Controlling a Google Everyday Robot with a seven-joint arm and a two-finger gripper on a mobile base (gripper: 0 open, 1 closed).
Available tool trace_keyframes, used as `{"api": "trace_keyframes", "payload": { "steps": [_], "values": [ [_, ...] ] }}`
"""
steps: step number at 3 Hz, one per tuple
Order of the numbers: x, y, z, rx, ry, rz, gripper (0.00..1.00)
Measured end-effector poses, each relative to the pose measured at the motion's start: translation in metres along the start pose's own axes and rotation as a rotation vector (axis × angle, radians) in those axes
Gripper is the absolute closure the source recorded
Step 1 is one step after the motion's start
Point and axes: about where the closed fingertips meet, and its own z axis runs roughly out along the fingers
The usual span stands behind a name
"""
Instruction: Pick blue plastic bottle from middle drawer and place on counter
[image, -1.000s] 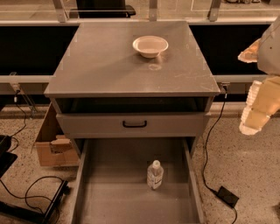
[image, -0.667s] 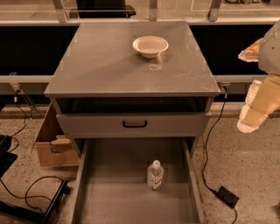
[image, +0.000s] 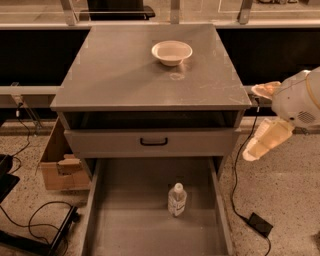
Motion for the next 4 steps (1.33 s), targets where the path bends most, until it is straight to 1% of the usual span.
{"api": "trace_keyframes", "payload": {
  "steps": [1,2,3,4],
  "values": [
    [0.014,0.003,0.044,0.031,-0.168,0.010,0.00],
    [0.030,0.015,0.073,0.050,-0.315,0.000,0.00],
    [0.032,0.017,0.076,0.061,-0.328,-0.074,0.00],
    [0.032,0.017,0.076,0.060,-0.328,-0.074,0.00]
  ]
}}
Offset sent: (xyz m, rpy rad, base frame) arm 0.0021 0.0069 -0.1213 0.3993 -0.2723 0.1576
